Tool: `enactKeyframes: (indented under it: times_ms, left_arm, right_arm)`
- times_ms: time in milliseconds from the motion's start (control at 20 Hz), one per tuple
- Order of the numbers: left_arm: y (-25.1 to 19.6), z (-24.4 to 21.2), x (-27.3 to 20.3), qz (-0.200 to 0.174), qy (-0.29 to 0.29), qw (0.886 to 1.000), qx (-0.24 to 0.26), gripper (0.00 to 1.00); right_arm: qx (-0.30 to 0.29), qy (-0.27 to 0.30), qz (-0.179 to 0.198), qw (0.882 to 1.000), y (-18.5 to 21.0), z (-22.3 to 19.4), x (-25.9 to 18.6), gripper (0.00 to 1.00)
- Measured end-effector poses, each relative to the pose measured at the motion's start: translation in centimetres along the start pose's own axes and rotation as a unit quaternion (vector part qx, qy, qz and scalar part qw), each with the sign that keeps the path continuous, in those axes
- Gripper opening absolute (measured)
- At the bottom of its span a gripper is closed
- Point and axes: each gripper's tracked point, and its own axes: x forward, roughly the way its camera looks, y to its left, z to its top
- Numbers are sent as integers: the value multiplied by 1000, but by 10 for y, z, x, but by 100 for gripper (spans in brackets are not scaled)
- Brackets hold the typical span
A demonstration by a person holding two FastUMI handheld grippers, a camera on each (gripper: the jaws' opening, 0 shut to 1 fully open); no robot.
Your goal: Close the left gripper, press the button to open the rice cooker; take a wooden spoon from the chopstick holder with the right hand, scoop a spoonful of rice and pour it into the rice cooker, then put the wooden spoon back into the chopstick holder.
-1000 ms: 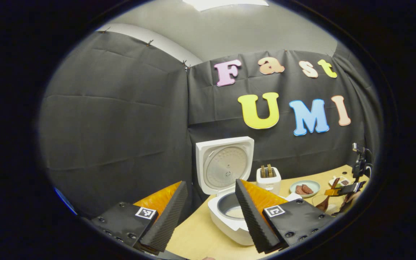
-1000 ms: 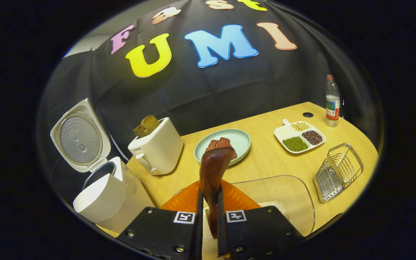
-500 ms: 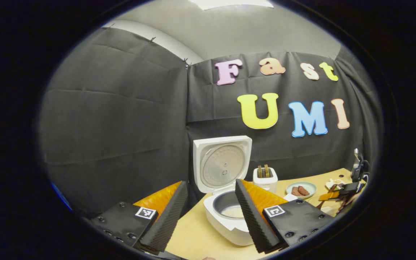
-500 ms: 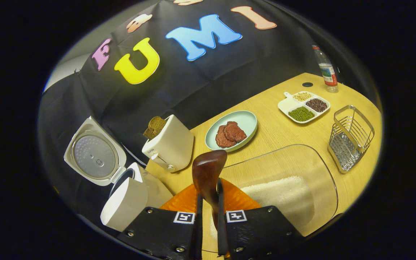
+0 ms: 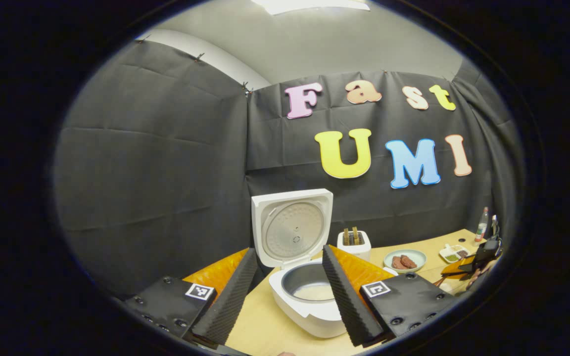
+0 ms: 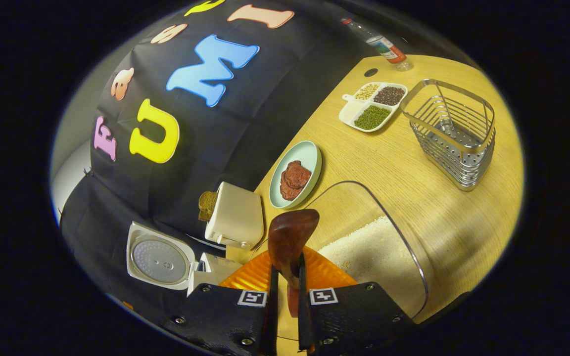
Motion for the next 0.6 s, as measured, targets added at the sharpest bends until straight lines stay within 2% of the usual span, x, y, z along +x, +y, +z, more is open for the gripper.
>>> enactKeyframes:
  times_ms: [300, 500, 600]
  left_arm:
    - [-13, 6, -1, -12, -8, 1000, 7, 89]
    - [-15, 5, -3, -12, -9, 1000, -6, 96]
    - [-14, 4, -3, -11, -9, 1000, -12, 96]
  right_arm:
    - [62, -10, 36, 997, 8, 21, -15, 17]
    - [83, -10, 69, 994, 35, 29, -26, 17]
    - [83, -10, 86, 993, 53, 34, -32, 17]
